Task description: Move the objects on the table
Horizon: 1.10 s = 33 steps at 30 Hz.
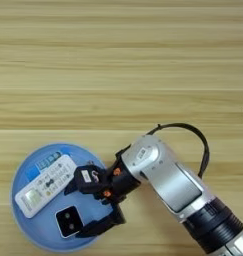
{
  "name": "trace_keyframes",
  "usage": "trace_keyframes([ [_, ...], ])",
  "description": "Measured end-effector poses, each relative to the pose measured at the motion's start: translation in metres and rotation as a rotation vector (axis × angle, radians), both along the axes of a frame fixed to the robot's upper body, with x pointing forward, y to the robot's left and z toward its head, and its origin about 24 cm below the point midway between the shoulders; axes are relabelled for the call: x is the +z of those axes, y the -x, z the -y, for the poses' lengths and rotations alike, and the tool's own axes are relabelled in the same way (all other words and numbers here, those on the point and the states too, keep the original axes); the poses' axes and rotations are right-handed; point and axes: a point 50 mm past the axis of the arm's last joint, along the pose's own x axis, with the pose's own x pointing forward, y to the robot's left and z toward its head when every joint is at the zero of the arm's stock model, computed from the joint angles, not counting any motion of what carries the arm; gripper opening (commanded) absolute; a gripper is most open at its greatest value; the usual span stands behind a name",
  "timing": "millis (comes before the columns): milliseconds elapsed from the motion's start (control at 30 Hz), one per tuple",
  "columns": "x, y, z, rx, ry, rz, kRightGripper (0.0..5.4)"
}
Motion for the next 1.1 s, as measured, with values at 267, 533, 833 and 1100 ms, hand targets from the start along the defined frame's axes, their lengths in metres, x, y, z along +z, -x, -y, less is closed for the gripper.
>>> trace_keyframes([
  [267,0.023,-0.013,0.001,-0.025,-0.068,0.067,5.38],
  [533,0.044,-0.024,0.003,-0.051,-0.136,0.123,5.38],
  [833,0.049,-0.03,-0.004,-0.067,-0.208,0.195,5.38],
  [1100,0.041,-0.034,-0.008,-0.056,-0.195,0.274,5.38],
])
